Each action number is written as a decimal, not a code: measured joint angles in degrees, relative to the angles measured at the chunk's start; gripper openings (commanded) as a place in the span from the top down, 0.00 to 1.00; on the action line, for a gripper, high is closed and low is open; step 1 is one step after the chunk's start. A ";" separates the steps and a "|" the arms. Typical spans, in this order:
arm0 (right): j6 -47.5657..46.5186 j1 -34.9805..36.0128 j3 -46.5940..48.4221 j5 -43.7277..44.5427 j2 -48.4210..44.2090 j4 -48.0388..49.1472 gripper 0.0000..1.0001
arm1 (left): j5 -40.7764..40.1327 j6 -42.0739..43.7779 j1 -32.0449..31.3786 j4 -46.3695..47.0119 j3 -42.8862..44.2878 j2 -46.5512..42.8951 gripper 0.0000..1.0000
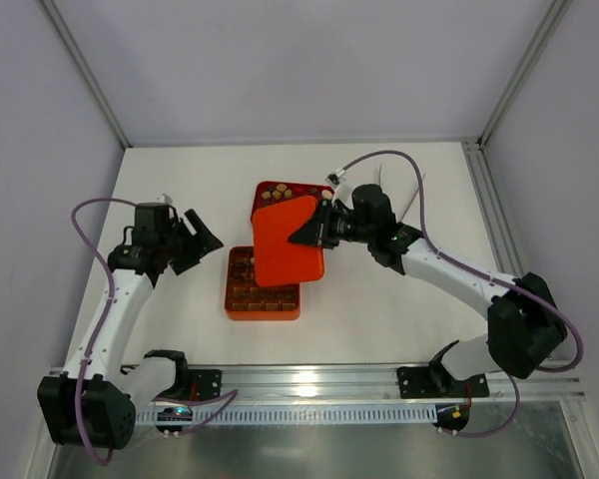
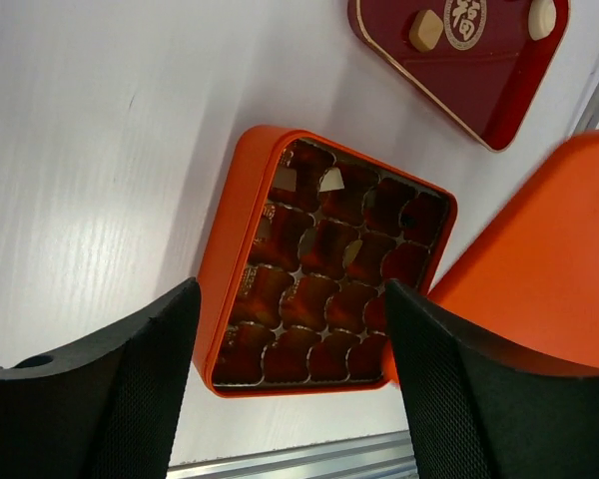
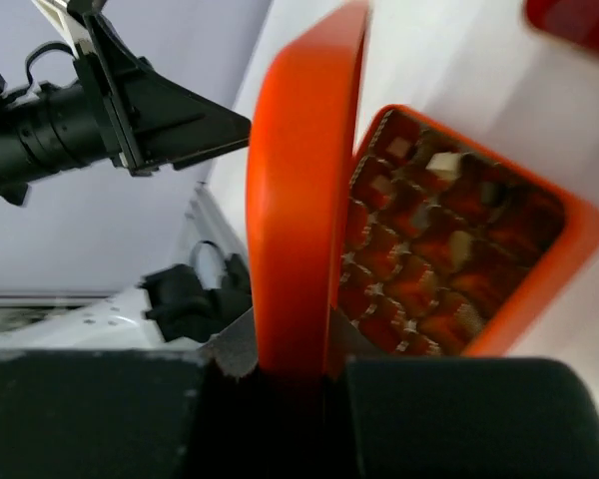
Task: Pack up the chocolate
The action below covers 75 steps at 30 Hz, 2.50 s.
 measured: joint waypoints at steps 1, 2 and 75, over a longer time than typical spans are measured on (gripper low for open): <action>3.87 0.00 -1.55 -1.86 2.03 4.11 0.96 | 0.07 0.37 0.00 0.22 0.00 -0.20 0.23; 6.43 0.02 -2.60 -2.84 3.45 6.71 0.96 | 0.20 0.66 0.00 0.39 0.00 -0.42 0.22; 36.30 5.31 -14.97 -4.31 30.47 54.71 0.74 | 5.14 2.32 -1.49 7.56 -6.08 10.95 0.27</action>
